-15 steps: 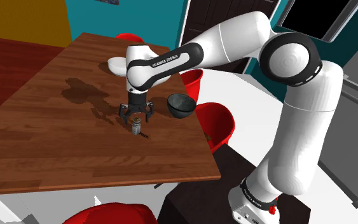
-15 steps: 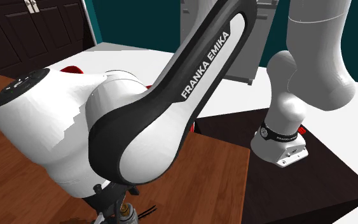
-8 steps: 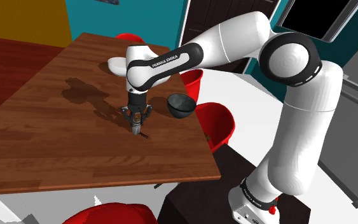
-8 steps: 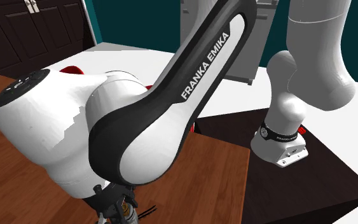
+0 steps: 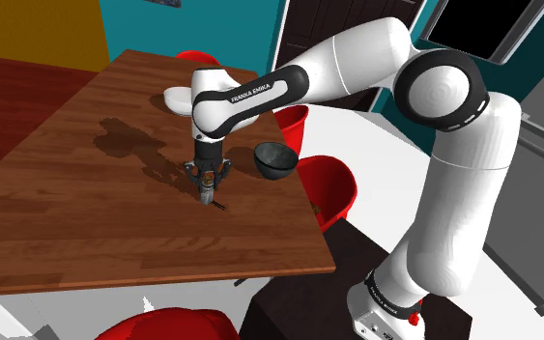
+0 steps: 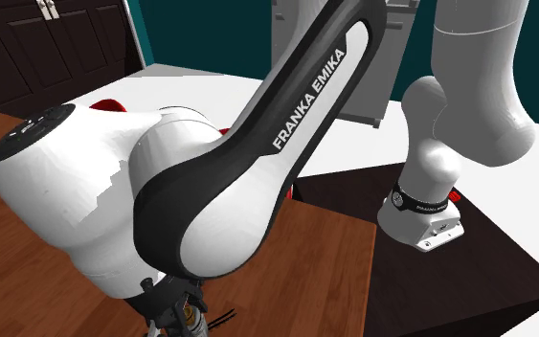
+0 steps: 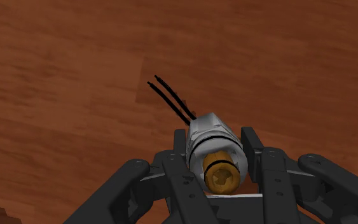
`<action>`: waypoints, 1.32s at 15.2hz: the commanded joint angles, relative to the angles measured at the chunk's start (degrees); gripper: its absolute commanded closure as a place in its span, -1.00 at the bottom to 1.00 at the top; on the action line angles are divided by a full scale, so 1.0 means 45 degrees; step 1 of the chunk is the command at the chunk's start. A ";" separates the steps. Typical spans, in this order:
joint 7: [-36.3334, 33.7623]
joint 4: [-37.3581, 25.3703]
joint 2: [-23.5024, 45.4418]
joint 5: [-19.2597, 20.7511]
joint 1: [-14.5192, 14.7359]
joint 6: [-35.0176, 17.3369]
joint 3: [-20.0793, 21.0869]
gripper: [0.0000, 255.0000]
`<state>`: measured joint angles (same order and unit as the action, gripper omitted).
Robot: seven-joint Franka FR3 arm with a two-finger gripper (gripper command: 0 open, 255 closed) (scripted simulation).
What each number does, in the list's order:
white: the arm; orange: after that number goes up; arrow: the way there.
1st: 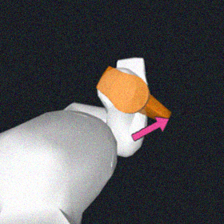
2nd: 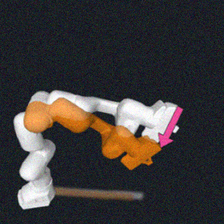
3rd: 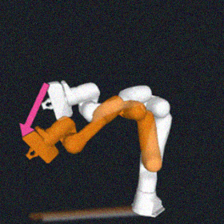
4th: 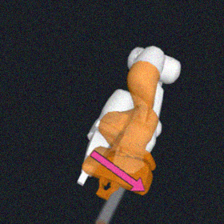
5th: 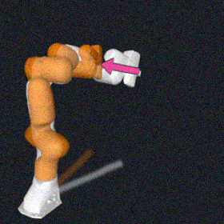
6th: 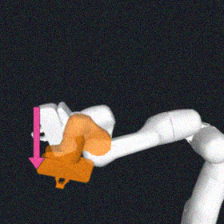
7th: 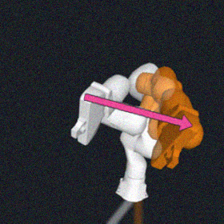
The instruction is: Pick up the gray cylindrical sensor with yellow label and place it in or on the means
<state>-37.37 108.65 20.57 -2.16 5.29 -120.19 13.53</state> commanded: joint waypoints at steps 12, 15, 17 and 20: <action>-0.0020 -0.0787 -0.0983 -0.0189 -0.0085 0.1757 0.0078 1.00; -0.0033 -0.1050 -0.1179 -0.0226 -0.0100 0.2212 0.0090 1.00; -0.0043 -0.1240 -0.1298 -0.0248 -0.0109 0.2518 0.0098 1.00; -0.0061 -0.1548 -0.1459 -0.0277 -0.0121 0.2982 0.0107 1.00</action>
<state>-37.70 101.92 14.40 -3.33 4.81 -107.41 14.01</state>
